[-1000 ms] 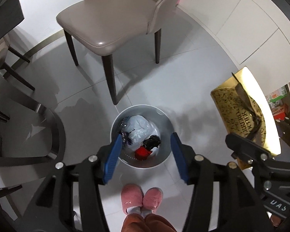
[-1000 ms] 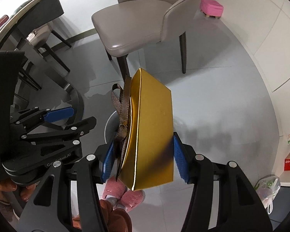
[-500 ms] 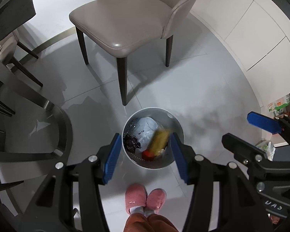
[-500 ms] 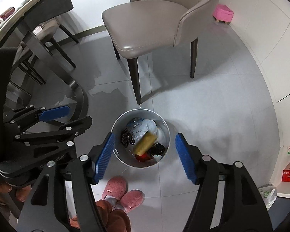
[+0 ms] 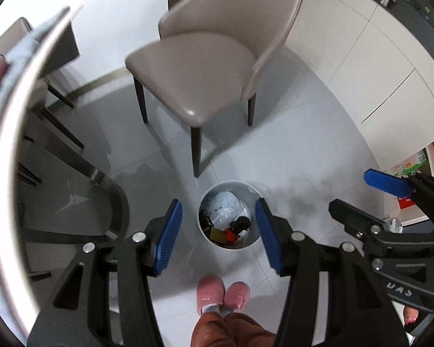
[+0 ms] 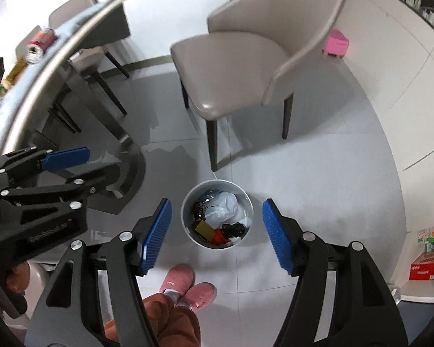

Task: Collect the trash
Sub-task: 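Move both tools back over the table toward the can, then grasp the red cartoon can with the right tool while the left tool grasps the small gold box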

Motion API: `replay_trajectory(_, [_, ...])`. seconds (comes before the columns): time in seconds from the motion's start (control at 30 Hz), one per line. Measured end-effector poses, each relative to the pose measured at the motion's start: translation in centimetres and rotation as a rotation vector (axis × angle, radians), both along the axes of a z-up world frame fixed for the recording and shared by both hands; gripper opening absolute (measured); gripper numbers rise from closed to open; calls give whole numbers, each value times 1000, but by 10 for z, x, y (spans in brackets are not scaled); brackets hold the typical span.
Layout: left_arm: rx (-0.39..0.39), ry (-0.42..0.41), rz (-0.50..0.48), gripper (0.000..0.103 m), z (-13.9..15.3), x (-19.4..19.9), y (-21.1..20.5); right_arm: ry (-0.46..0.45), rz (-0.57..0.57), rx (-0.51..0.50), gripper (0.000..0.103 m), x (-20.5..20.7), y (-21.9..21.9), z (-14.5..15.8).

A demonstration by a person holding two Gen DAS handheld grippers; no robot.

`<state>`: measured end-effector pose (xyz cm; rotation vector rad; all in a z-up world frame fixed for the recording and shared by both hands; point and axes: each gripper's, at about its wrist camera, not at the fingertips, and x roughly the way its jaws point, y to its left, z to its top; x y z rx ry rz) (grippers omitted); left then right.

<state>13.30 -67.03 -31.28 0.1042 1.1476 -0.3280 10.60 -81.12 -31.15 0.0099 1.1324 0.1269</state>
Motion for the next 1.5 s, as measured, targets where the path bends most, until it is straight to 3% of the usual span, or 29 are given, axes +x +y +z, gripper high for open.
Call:
replay_trajectory(0.2, [-8,-34,65,53,64,-25,41,-51,99,10,63,-11,34,64])
replay_trajectory(0.33, [-9,-57,168,53,98,-45,88,-99,194,29,63,-14,71,102])
replay_trajectory(0.63, [-12,-117,421,53,138,-84,218,-182,375,63,63,-8,181,148])
replay_trajectory(0.8, [-5,-153,488,53,148,-86,289,-210,444,63,63,-1,252,161])
replay_trajectory(0.93, [-7,-172,481,53,154,-73,348,-230,445,56,63,9,313,166])
replay_trajectory(1.17, [9,-186,380,53,159,-29,436,-229,355,75,63,40,408,172])
replay_trajectory(1.5, [-27,-172,331,53,152,20,483,-227,289,9,63,88,453,169])
